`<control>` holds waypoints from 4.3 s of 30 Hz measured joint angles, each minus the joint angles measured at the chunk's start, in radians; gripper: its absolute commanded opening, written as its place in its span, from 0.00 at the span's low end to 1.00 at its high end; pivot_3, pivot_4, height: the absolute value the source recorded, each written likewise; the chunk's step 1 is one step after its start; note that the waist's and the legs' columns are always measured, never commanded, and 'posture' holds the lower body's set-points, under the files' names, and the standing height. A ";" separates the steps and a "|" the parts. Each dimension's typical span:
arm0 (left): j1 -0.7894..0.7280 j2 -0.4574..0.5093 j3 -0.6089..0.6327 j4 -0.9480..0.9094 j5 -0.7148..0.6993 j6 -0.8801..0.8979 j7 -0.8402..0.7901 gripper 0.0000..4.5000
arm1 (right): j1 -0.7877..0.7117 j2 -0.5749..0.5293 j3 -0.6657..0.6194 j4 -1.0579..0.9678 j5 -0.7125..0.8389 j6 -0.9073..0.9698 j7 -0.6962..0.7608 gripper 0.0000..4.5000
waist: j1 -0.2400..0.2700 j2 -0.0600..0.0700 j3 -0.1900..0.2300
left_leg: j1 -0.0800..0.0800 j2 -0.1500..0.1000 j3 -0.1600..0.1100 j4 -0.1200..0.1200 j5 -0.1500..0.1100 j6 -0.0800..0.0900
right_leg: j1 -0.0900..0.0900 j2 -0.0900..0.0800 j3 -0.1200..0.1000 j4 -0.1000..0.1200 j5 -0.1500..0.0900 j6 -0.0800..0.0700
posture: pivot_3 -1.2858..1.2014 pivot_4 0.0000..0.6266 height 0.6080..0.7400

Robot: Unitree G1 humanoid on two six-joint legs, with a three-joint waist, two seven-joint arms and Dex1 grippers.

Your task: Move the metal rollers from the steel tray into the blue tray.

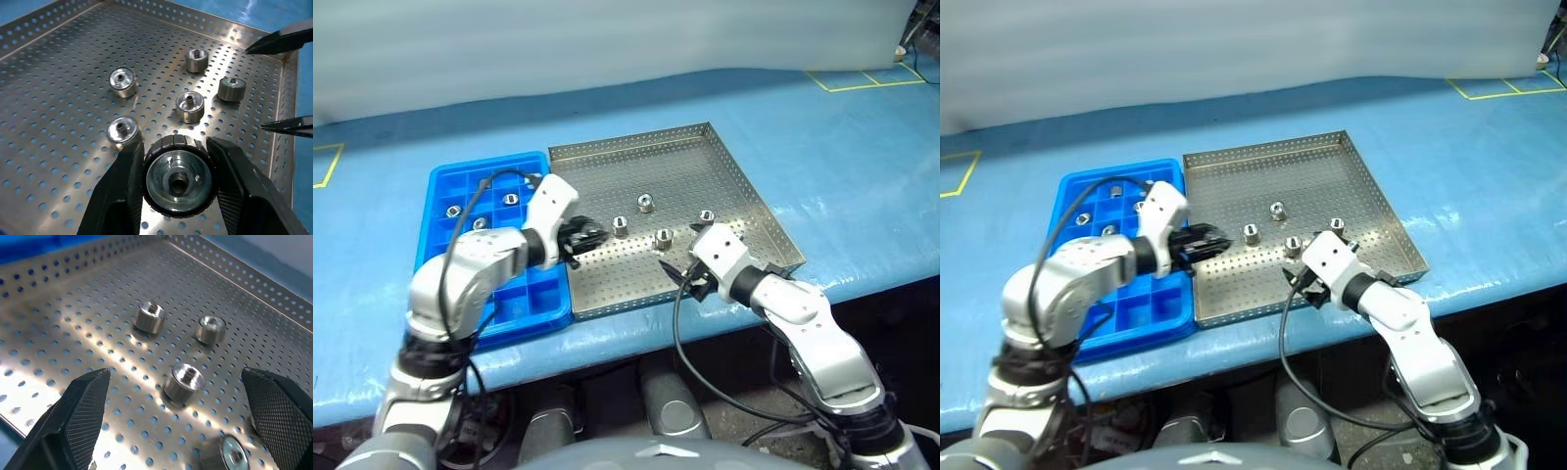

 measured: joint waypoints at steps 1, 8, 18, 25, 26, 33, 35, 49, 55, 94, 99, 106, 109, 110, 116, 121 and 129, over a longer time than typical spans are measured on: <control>0.031 0.020 0.033 -0.033 0.001 0.025 0.019 0.39 | -0.016 0.008 0.002 0.001 0.024 -0.008 0.017 1.00 | 0.009 0.000 0.000 | 0.000 0.000 0.000 0.000 0.000 0.000 | 0.000 0.000 0.000 0.000 0.000 0.000 | 0.43 0.24 1.00; 0.157 0.007 0.219 -0.167 0.106 0.142 0.246 0.39 | -0.089 0.003 0.035 0.080 0.043 -0.046 0.068 1.00 | 0.132 -0.002 0.000 | 0.003 -0.001 -0.001 0.000 -0.003 -0.004 | -0.001 0.000 0.000 -0.002 -0.002 -0.005 | 0.48 0.24 1.00; 0.242 -0.139 0.249 -0.167 0.191 0.128 0.411 0.39 | -0.143 -0.003 0.084 0.132 0.039 -0.082 0.107 1.00 | 0.297 -0.009 -0.002 | 0.003 -0.001 0.000 0.000 -0.003 -0.006 | 0.000 0.000 0.000 -0.005 -0.002 -0.008 | 0.49 0.24 1.00; 0.182 -0.199 0.276 -0.124 0.206 0.093 0.458 0.39 | -0.143 -0.006 0.085 0.138 0.030 -0.082 0.110 1.00 | 0.304 -0.010 -0.001 | 0.003 0.000 0.000 0.000 -0.003 -0.006 | 0.000 0.000 0.000 -0.004 -0.001 -0.009 | 0.49 0.24 1.00; 0.166 -0.207 0.288 -0.108 0.211 0.079 0.471 0.39 | -0.143 -0.007 0.085 0.138 0.029 -0.082 0.109 1.00 | 0.304 -0.010 -0.001 | 0.003 0.000 0.000 0.000 -0.003 -0.006 | 0.000 0.000 0.000 -0.004 -0.001 -0.009 | 0.49 0.24 1.00; 0.113 -0.239 0.284 -0.003 0.233 0.005 0.502 0.39 | -0.138 -0.007 0.086 0.138 0.021 -0.082 0.102 1.00 | 0.304 -0.011 -0.001 | 0.003 -0.001 0.000 0.000 -0.003 -0.006 | -0.001 0.000 -0.001 -0.005 -0.001 -0.009 | 0.47 0.24 1.00; 0.102 -0.251 0.267 0.023 0.235 -0.016 0.506 0.39 | -0.131 -0.007 0.087 0.138 0.015 -0.082 0.094 1.00 | 0.302 -0.011 -0.001 | 0.003 -0.001 0.000 0.000 -0.003 -0.006 | 0.000 0.000 -0.001 -0.005 -0.001 -0.009 | 0.46 0.24 1.00; 0.053 -0.219 0.215 0.111 0.266 -0.097 0.510 0.65 | -0.104 -0.006 0.087 0.131 -0.002 -0.082 0.070 1.00 | 0.276 -0.011 0.000 | 0.001 0.000 0.001 0.000 -0.003 -0.006 | 0.000 0.000 0.000 -0.005 -0.001 -0.009 | 0.45 0.24 1.00; 0.040 -0.262 0.208 0.113 0.264 -0.155 0.516 0.87 | -0.102 -0.006 0.087 0.126 -0.002 -0.085 0.067 1.00 | 0.274 -0.011 0.000 | 0.001 0.000 0.001 0.000 -0.003 -0.006 | 0.000 0.000 0.000 -0.005 -0.001 -0.008 | 0.45 0.24 1.00; -0.423 -0.455 -0.202 1.158 0.338 -0.631 0.156 0.68 | 0.115 -0.079 -0.066 -0.120 -0.049 0.046 -0.062 1.00 | -0.064 -0.011 0.000 | -0.002 -0.001 0.002 0.001 -0.004 -0.004 | 0.002 -0.003 -0.002 -0.005 0.004 0.002 | 0.32 0.24 1.00; -0.400 -0.439 -0.211 1.089 0.363 -0.584 0.160 0.38 | 0.113 -0.079 -0.071 -0.119 -0.049 0.048 -0.068 1.00 | -0.092 -0.011 0.000 | -0.002 -0.001 0.002 0.001 -0.004 -0.004 | 0.001 -0.003 -0.002 -0.005 0.004 0.003 | 0.33 0.24 1.00; -0.344 -0.420 -0.190 0.984 0.355 -0.553 0.161 0.27 | 0.088 -0.074 -0.060 -0.110 -0.049 0.048 -0.067 1.00 | -0.093 -0.011 0.000 | -0.002 -0.001 0.002 0.001 -0.004 -0.004 | 0.001 -0.003 -0.001 -0.004 0.004 0.003 | 0.34 0.24 1.00; -0.307 -0.417 -0.154 0.914 0.321 -0.553 0.154 0.27 | 0.075 -0.073 -0.053 -0.103 -0.049 0.045 -0.066 1.00 | -0.086 -0.011 0.000 | -0.002 -0.001 0.002 0.001 -0.004 -0.004 | 0.001 -0.003 -0.001 -0.004 0.004 0.003 | 0.34 0.24 1.00; -0.299 -0.417 -0.140 0.890 0.307 -0.552 0.149 0.27 | 0.071 -0.073 -0.050 -0.099 -0.049 0.045 -0.065 1.00 | -0.083 -0.011 0.000 | -0.002 -0.001 0.002 0.001 -0.004 -0.004 | 0.001 -0.003 -0.001 -0.004 0.004 0.003 | 0.34 0.24 1.00; -0.267 -0.383 -0.048 0.672 0.183 -0.464 0.093 0.27 | 0.059 -0.072 -0.031 -0.075 -0.050 0.041 -0.060 1.00 | -0.070 -0.011 -0.001 | -0.002 -0.001 0.002 0.002 -0.004 -0.004 | 0.000 -0.002 -0.001 -0.004 0.004 0.003 | 0.35 0.24 1.00; -0.211 -0.317 0.007 0.488 0.084 -0.340 0.066 0.27 | 0.052 -0.069 -0.022 -0.069 -0.053 0.029 -0.059 1.00 | -0.061 -0.011 -0.001 | -0.002 -0.001 0.002 0.002 -0.002 -0.002 | 0.001 -0.002 -0.001 -0.004 0.004 0.003 | 0.36 0.24 1.00; -0.105 -0.246 0.110 0.293 -0.060 -0.240 0.052 0.27 | 0.032 -0.057 0.004 -0.044 -0.053 0.020 -0.057 1.00 | -0.029 -0.011 -0.001 | -0.002 0.000 0.002 0.002 -0.002 -0.002 | 0.001 -0.002 0.000 -0.004 0.004 0.003 | 0.37 0.24 1.00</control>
